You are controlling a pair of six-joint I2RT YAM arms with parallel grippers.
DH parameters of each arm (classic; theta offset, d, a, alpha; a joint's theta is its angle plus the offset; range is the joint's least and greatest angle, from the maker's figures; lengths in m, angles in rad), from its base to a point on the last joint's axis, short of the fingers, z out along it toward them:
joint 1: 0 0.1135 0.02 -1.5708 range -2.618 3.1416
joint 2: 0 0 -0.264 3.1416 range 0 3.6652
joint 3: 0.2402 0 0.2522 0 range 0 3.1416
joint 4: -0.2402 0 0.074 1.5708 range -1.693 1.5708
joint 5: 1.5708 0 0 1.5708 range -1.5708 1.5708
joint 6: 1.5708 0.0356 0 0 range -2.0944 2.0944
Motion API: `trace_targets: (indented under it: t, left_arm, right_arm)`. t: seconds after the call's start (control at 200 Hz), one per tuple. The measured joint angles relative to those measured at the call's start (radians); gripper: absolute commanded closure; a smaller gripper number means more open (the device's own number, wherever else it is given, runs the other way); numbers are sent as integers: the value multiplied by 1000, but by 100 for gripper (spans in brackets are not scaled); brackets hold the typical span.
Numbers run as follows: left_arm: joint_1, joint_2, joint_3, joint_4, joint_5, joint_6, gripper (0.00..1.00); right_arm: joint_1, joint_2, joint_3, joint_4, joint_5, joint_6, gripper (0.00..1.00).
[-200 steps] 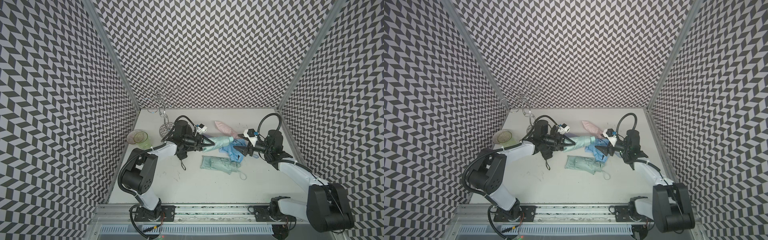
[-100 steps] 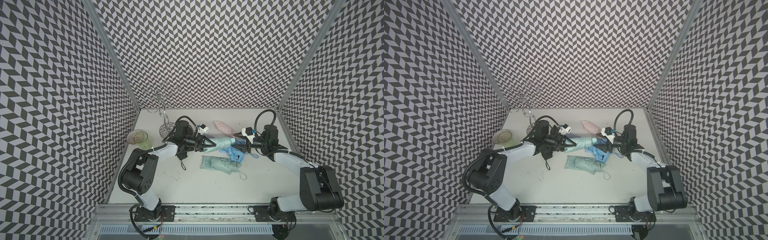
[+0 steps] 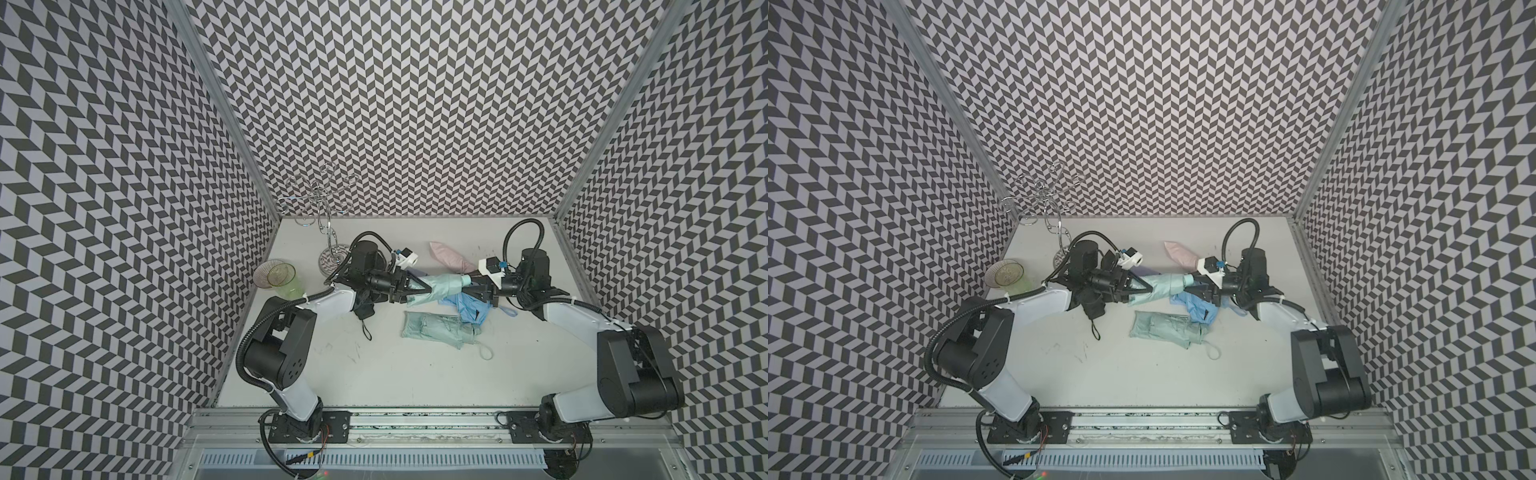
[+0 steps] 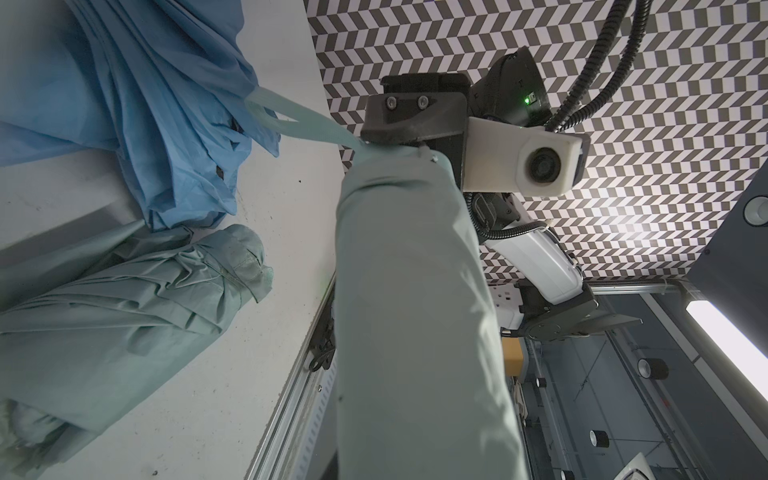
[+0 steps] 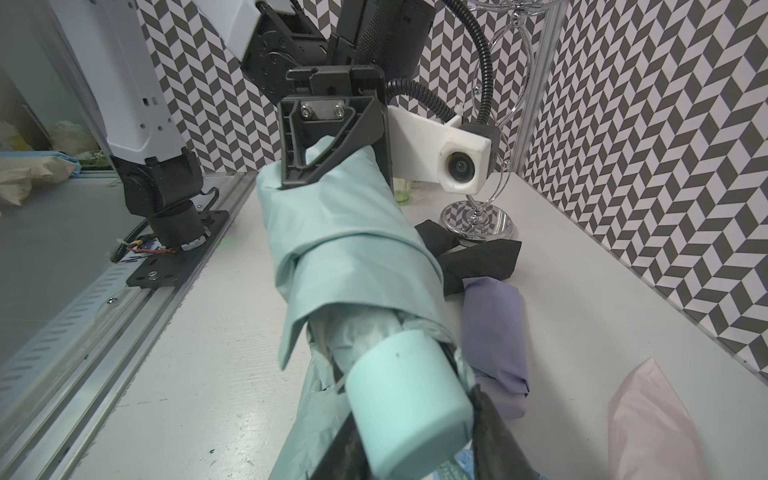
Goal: Take umbrellas out of sleeves
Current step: Take out the umbrella from the umbrella sleeve.
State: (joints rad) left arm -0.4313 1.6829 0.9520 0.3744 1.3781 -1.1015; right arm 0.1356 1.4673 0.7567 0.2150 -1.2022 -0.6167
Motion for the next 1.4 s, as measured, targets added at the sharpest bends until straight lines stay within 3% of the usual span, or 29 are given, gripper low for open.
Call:
trace_targets:
  t: [0.185, 0.396, 0.676, 0.941, 1.042, 1.307, 1.397]
  left_arm:
    - [0, 7, 0, 6, 5, 1, 100]
    - [-1, 38, 0, 6, 19, 3, 100]
    - [-1, 43, 0, -2, 18, 0, 100]
    - [0, 43, 0, -21, 7, -3, 100]
    - [1, 43, 0, -22, 7, -4, 100]
    - [0, 43, 0, -29, 3, -4, 100]
    - [-1, 43, 0, -30, 2, -3, 100]
  right_arm:
    - [5, -24, 0, -1, 0, 2, 56]
    - [19, -67, 0, -7, 2, -3, 58]
    - [37, -56, 5, -71, 21, -64, 52]
    - [42, -17, 29, -113, 43, -126, 66]
    - [43, -16, 30, -124, 43, -137, 66]
    - [46, -10, 31, -136, 47, -151, 55]
    - [48, 6, 42, -156, 51, -161, 57]
